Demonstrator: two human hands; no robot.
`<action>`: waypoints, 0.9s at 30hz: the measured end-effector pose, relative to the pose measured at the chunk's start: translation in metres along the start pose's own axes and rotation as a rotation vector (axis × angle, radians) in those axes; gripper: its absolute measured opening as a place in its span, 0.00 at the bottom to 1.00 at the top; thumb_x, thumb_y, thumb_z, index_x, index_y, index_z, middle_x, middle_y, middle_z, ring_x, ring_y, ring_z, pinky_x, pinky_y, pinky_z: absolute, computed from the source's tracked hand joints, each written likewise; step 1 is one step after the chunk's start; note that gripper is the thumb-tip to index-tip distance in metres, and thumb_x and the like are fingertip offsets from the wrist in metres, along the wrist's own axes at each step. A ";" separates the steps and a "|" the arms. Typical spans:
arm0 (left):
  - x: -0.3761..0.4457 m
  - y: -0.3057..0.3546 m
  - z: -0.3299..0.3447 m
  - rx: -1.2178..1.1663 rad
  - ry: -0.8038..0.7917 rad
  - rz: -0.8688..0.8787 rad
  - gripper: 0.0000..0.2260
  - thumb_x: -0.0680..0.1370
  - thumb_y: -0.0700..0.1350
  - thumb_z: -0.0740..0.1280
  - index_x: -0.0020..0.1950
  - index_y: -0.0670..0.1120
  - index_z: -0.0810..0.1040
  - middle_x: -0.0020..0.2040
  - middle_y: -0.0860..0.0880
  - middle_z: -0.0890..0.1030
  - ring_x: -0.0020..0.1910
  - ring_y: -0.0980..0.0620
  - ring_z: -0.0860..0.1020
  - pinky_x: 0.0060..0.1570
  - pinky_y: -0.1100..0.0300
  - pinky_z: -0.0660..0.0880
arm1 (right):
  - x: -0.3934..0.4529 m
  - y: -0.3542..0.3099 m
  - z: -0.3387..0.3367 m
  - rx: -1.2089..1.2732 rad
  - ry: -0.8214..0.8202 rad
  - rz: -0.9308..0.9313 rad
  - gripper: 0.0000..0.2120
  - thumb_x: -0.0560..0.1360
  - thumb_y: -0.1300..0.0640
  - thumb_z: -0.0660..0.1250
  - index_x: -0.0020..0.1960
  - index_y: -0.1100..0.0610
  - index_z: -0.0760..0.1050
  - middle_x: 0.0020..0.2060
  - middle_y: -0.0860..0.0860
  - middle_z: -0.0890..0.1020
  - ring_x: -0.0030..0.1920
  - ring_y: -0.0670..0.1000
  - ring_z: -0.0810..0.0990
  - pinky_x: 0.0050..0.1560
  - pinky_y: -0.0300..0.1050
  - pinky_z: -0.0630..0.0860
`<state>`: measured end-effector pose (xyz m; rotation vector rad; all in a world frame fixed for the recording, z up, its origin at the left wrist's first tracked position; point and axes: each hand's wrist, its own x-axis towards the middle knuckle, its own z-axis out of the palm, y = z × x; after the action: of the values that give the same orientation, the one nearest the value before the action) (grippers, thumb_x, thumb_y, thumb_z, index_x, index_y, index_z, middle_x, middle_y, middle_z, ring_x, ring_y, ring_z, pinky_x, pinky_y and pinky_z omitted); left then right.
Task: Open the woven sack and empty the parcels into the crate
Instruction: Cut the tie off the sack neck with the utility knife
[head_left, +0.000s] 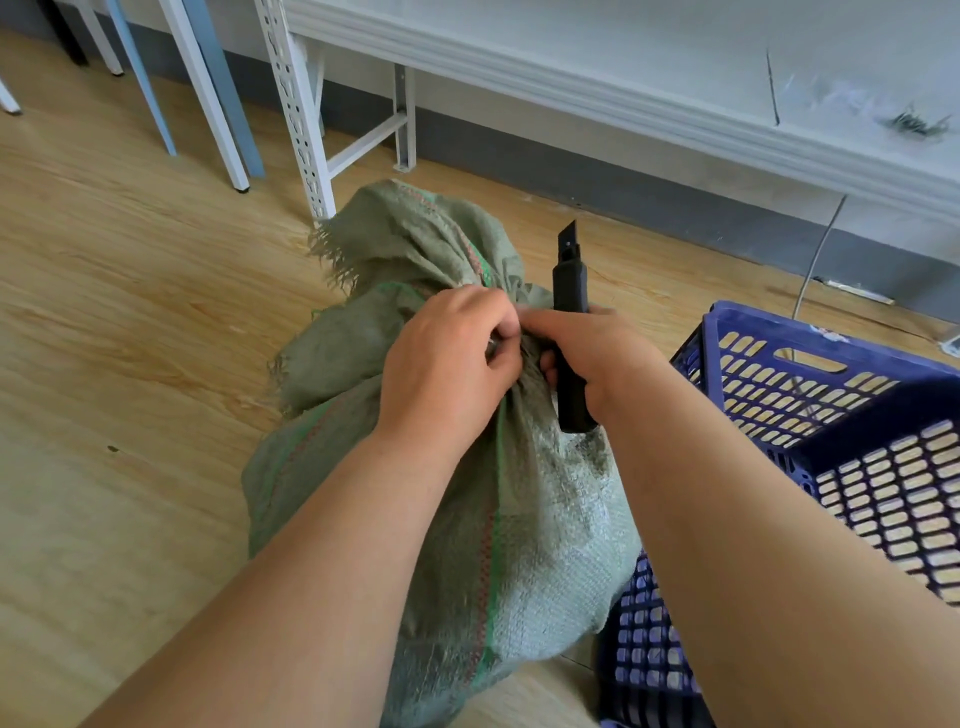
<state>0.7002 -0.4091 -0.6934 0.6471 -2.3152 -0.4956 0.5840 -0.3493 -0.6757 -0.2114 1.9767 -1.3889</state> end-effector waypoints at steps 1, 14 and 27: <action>0.000 -0.002 -0.001 -0.002 0.020 -0.049 0.02 0.74 0.42 0.69 0.43 0.47 0.77 0.44 0.52 0.79 0.44 0.51 0.76 0.38 0.54 0.74 | -0.001 0.001 0.001 0.058 -0.023 -0.049 0.09 0.70 0.54 0.76 0.41 0.56 0.76 0.25 0.51 0.74 0.23 0.47 0.70 0.27 0.39 0.72; 0.002 -0.003 -0.006 0.054 -0.031 -0.229 0.04 0.80 0.48 0.62 0.51 0.48 0.74 0.47 0.53 0.76 0.43 0.49 0.76 0.39 0.59 0.65 | -0.009 0.009 0.000 -0.139 -0.158 -0.283 0.07 0.73 0.59 0.73 0.51 0.54 0.82 0.31 0.50 0.79 0.29 0.46 0.77 0.35 0.39 0.79; 0.012 0.001 -0.012 -0.061 -0.181 -0.275 0.04 0.79 0.43 0.66 0.45 0.46 0.79 0.52 0.50 0.75 0.47 0.49 0.76 0.47 0.56 0.72 | -0.014 0.008 -0.007 -0.254 -0.231 -0.344 0.04 0.75 0.61 0.69 0.49 0.55 0.78 0.31 0.49 0.75 0.28 0.47 0.74 0.30 0.39 0.77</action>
<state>0.7004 -0.4175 -0.6785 0.9314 -2.3785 -0.7761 0.5917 -0.3338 -0.6750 -0.8245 1.9768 -1.2446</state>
